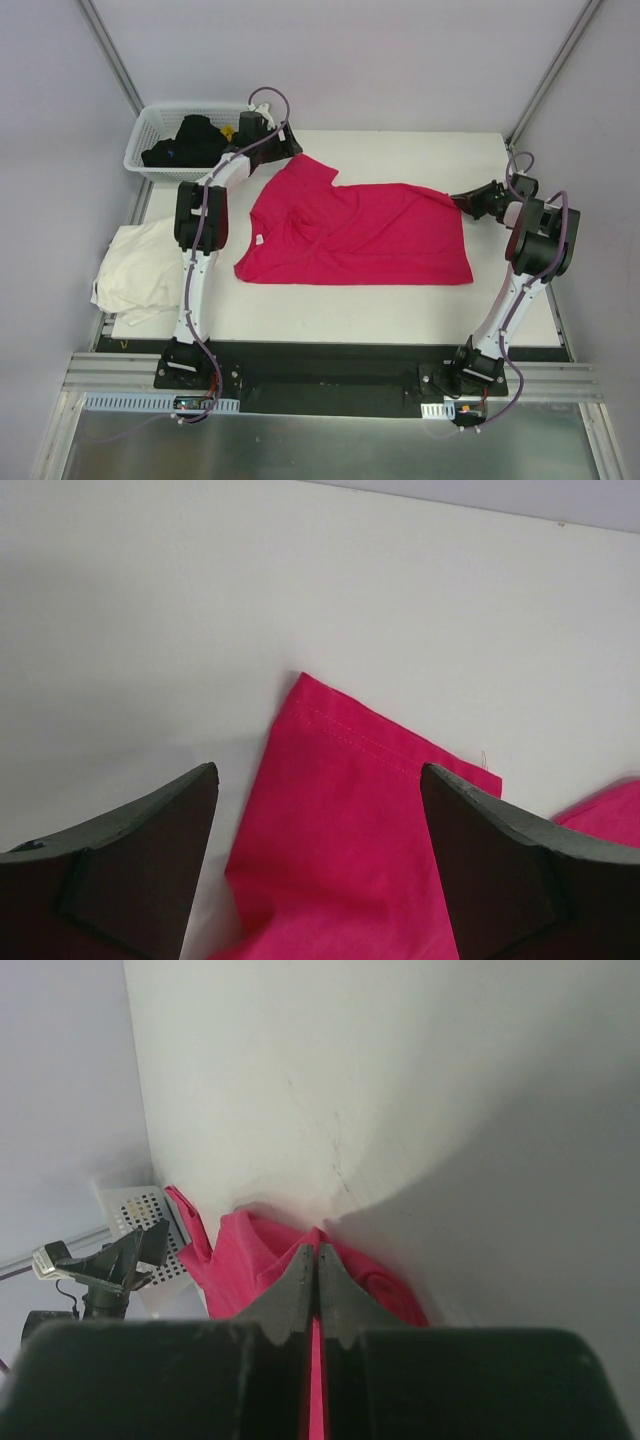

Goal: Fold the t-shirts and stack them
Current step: Grap the side of the flattened tshirt furthest away from the robot with both arms, then fold the other side of the tshirt into a rectangle

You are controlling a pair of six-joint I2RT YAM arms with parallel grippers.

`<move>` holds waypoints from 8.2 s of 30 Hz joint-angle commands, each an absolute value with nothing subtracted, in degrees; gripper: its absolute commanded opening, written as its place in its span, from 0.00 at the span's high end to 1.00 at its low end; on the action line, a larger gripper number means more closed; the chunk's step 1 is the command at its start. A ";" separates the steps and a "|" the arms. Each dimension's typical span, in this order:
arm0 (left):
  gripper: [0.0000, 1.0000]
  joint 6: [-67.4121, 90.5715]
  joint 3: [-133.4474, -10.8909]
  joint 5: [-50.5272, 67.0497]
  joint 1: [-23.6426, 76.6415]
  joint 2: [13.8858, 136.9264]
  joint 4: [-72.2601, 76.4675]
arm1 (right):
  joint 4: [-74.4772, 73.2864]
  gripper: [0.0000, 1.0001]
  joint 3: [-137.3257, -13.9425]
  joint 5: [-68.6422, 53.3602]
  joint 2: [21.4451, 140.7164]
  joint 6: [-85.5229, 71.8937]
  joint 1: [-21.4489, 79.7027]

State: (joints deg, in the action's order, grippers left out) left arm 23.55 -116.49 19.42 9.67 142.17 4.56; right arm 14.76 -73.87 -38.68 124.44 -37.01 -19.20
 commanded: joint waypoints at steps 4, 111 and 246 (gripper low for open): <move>0.22 23.03 -124.71 21.53 9.40 145.37 -2.90 | 16.96 0.99 -73.48 -39.73 120.76 -36.91 -19.25; 1.00 17.31 -119.45 8.62 13.18 130.17 -16.44 | 22.24 0.99 -74.88 -43.86 120.85 -41.92 -21.09; 1.00 23.38 -59.51 4.57 22.50 83.59 -17.14 | -1.13 0.99 -44.65 -30.94 87.89 -31.29 -24.08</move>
